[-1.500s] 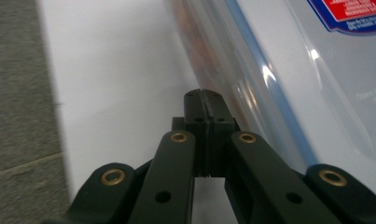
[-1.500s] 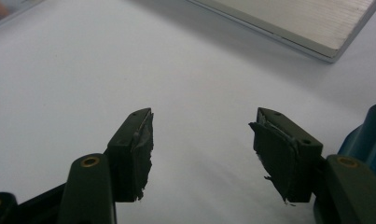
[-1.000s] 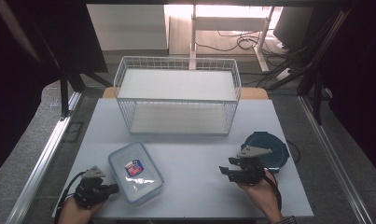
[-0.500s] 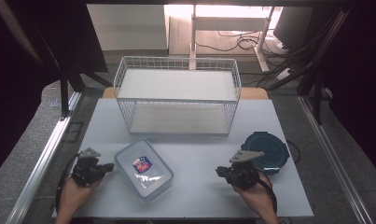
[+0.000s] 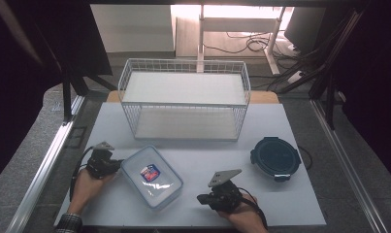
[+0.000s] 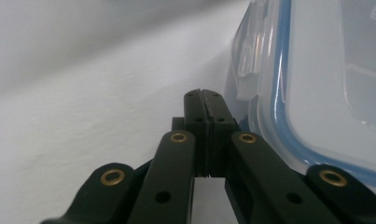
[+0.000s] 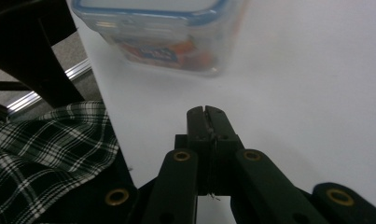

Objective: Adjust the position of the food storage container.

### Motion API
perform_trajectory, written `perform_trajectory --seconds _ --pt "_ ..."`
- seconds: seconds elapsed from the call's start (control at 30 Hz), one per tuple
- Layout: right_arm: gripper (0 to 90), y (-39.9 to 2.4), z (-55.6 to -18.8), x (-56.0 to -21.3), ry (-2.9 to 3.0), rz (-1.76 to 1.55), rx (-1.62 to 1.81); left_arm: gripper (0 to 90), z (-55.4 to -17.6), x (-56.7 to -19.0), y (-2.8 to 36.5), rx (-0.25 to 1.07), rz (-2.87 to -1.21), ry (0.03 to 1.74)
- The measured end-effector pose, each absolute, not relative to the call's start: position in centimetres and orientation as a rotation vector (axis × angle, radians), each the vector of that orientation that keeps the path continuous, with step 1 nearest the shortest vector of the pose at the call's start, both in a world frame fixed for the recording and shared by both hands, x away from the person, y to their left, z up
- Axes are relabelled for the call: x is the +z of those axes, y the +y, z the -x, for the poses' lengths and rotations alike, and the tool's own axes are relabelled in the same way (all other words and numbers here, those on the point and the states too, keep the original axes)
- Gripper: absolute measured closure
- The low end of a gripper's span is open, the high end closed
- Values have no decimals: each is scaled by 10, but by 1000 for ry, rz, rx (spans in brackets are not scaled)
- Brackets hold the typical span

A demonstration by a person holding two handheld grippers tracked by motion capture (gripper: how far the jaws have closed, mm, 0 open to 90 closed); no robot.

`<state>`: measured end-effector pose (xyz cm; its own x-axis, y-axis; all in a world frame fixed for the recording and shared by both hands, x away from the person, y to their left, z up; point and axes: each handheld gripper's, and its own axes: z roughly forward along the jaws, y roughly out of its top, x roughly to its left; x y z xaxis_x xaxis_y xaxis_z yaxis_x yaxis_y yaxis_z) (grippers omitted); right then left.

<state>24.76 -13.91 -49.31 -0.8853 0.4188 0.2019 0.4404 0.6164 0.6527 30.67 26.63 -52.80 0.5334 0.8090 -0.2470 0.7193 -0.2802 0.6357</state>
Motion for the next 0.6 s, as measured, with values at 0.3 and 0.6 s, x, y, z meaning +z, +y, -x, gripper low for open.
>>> perform_trajectory --seconds 0.3,0.6 --pt "890 -137 -247 -498 -2822 798 -1087 900 -296 -524 224 77 -2134 1121" --pt "891 -172 -272 -497 -2832 1073 -1118 900 -288 -524 195 7 -2191 1070"
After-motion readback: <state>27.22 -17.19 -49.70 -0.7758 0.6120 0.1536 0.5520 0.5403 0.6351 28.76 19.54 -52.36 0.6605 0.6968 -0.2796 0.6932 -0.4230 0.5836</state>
